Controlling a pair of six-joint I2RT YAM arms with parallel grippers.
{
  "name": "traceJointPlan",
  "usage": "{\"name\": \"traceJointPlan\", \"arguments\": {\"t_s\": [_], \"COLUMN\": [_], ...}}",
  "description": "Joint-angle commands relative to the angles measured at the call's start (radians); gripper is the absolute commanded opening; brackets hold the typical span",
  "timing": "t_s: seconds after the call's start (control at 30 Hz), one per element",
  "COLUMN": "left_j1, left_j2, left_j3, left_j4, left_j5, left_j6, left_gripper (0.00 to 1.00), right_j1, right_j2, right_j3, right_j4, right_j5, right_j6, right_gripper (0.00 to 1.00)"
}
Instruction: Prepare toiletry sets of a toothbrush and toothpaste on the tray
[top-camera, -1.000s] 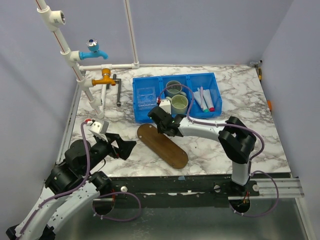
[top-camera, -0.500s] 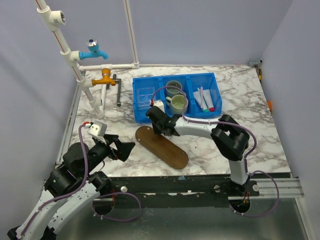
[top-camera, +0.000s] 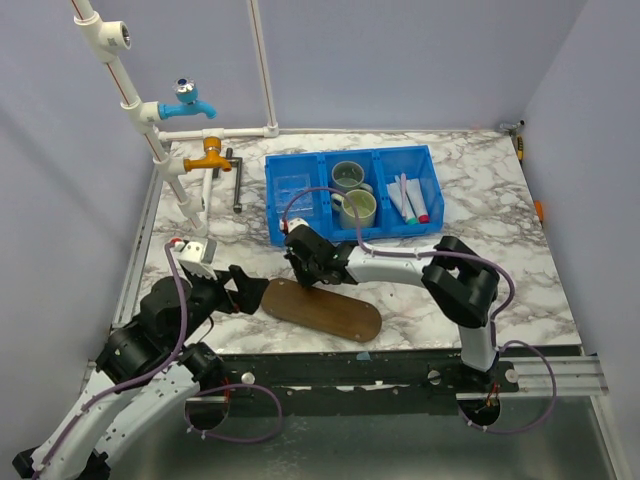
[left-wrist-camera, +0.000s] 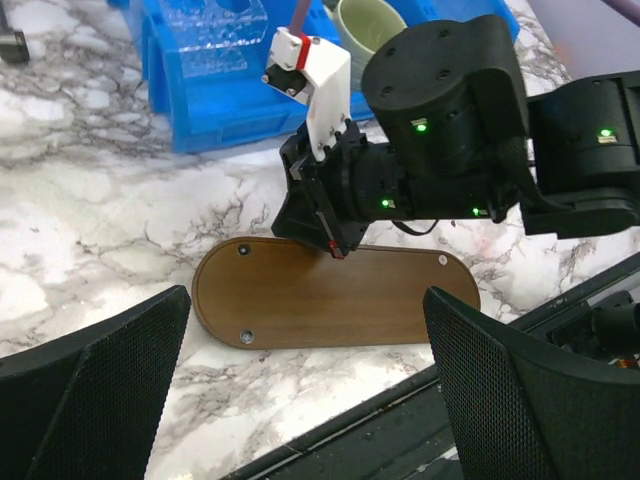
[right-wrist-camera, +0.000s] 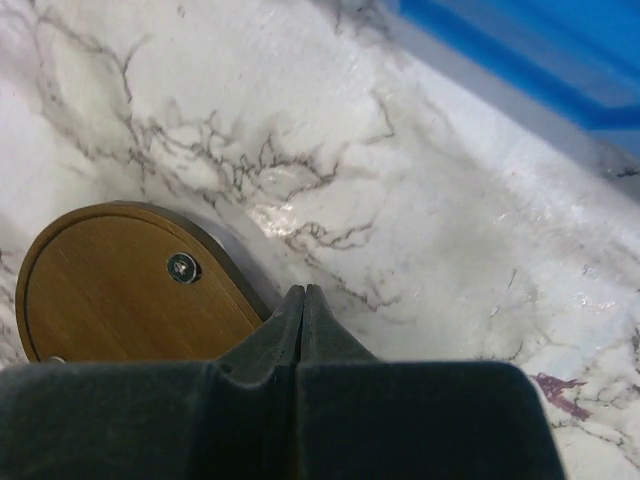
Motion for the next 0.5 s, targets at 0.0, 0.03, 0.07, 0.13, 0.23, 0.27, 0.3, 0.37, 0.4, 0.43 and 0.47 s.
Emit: {"name": "traceJointPlan", "arguments": {"t_s": [0.0,0.03,0.07,0.13,0.23,0.27,0.3,0.37,0.4,0.43,0.47], "left_j1": [0.002,0.002,0.002,0.002,0.002,0.002,0.002,0.002,0.002,0.002,0.003], "left_j2": [0.024,0.025,0.029,0.036,0.058,0.068,0.084,0.113,0.127,0.144,0.155], "left_j3": [0.002,-0.004,-0.008,-0.023,-0.049,-0.059,-0.067,-0.085,-0.093,-0.101,-0.111], "left_j4": [-0.036,-0.036,-0.036,-0.037,-0.035,-0.036,-0.035,-0.037,-0.039,-0.040,-0.035], "left_j5": [-0.037,-0.035,-0.034,-0.039,-0.039,-0.040,-0.043,-0.057,-0.068,-0.084,-0.102], "left_j6": [-0.122,-0.142,-0.163,-0.199,-0.254,-0.269,-0.291,-0.327,-0.345,-0.365,-0.378], "left_gripper": [0.99,0.99,0.99,0.99,0.99,0.99,0.99,0.99,0.99,0.99,0.99], "right_j1": [0.018,0.017,0.017,0.018,0.019,0.017,0.017,0.016,0.017,0.017,0.017], "right_j2": [-0.083,-0.108,-0.135,-0.218,-0.338,-0.380,-0.415,-0.490,-0.519,-0.554,-0.582], "right_j3": [-0.049,-0.059,-0.074,-0.103,-0.140,-0.150,-0.169,-0.211,-0.232,-0.256,-0.282], "right_j4": [0.011,0.008,0.009,0.006,-0.028,-0.054,-0.071,-0.119,-0.149,-0.173,-0.204], "right_j5": [-0.079,-0.073,-0.055,-0.007,0.054,0.067,0.089,0.136,0.148,0.169,0.188], "right_j6": [-0.041,-0.042,-0.041,-0.037,-0.012,-0.002,0.016,0.059,0.077,0.096,0.114], "right_gripper": [0.00,0.00,0.00,0.00,0.00,0.00,0.00,0.00,0.00,0.00,0.00]}}
